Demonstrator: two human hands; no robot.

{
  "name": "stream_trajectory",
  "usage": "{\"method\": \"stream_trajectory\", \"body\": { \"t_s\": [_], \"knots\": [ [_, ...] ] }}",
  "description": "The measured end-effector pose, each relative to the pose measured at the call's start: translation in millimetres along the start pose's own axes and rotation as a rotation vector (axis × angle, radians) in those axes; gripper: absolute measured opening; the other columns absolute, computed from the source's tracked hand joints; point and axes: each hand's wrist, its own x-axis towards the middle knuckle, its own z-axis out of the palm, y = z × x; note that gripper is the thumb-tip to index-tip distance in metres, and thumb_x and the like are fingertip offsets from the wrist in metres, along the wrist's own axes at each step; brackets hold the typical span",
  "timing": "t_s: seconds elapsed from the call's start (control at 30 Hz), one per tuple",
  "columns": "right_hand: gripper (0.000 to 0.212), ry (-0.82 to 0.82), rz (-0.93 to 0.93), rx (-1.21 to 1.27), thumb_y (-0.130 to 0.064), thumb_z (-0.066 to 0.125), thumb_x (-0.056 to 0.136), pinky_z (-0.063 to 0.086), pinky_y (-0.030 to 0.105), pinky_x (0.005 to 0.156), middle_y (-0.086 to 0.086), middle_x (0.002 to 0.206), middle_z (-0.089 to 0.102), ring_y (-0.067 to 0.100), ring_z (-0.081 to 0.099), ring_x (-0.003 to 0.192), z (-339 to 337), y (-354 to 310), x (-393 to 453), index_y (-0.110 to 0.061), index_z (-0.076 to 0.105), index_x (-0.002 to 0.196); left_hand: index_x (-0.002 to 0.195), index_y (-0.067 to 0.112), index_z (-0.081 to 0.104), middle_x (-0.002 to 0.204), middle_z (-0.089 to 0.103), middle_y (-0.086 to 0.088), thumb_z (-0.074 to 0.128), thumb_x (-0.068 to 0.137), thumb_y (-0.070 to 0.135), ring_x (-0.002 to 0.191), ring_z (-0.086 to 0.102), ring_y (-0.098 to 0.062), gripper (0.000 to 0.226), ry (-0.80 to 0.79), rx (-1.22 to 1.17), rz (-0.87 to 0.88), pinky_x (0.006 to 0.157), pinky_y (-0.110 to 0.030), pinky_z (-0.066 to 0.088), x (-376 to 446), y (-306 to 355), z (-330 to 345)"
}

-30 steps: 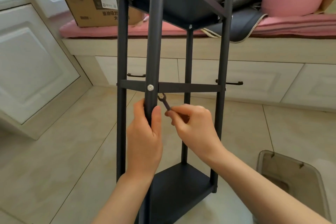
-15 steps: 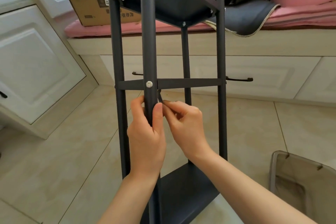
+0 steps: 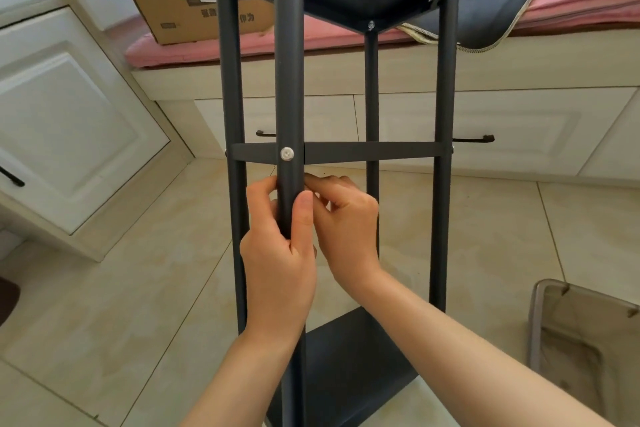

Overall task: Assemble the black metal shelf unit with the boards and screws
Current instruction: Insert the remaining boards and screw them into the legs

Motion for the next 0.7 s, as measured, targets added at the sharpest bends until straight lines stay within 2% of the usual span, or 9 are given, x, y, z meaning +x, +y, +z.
{"method": "stream_trajectory", "body": {
  "t_s": [0.17, 0.3, 0.5, 0.7],
  "knots": [
    [0.011, 0.023, 0.039, 0.044, -0.016, 0.07, 0.09, 0.054, 0.03, 0.068, 0.0, 0.08, 0.074, 0.012, 0.064, 0.077, 10, 3, 3, -0.009, 0.079, 0.091, 0.113, 0.026, 0.047, 0.067, 0.057, 0.012, 0.048, 0.094, 0.05, 0.05, 0.056, -0.01, 0.03, -0.003, -0.012, -0.008, 0.046, -0.02, 0.043, 2, -1, 1],
    [0.008, -0.013, 0.102, 0.132, -0.015, 0.071, 0.089, 0.055, 0.037, 0.068, 0.0, 0.078, 0.074, 0.015, 0.066, 0.074, 17, 1, 7, -0.01, 0.078, 0.09, 0.114, 0.022, 0.047, 0.065, 0.056, 0.013, 0.048, 0.095, 0.048, 0.047, 0.053, -0.009, 0.033, -0.019, -0.034, -0.034, 0.044, -0.02, 0.041, 5, -4, -3],
    [0.016, -0.137, 0.192, 0.212, -0.013, 0.065, 0.093, 0.057, 0.039, 0.08, 0.002, 0.093, 0.075, 0.015, 0.069, 0.088, 12, -2, 5, -0.007, 0.075, 0.104, 0.108, 0.032, 0.048, 0.063, 0.054, 0.011, 0.048, 0.095, 0.051, 0.044, 0.047, -0.01, 0.023, -0.018, -0.069, -0.051, 0.043, -0.02, 0.039, 6, -7, -8],
    [0.016, -0.255, 0.271, 0.215, -0.014, 0.058, 0.097, 0.054, 0.023, 0.078, -0.005, 0.089, 0.071, 0.008, 0.063, 0.084, -13, -3, 1, -0.011, 0.073, 0.1, 0.109, 0.031, 0.047, 0.063, 0.054, 0.009, 0.049, 0.095, 0.049, 0.043, 0.047, -0.012, 0.022, 0.01, -0.056, -0.058, 0.041, -0.021, 0.04, 9, -10, -11]
  ]
}}
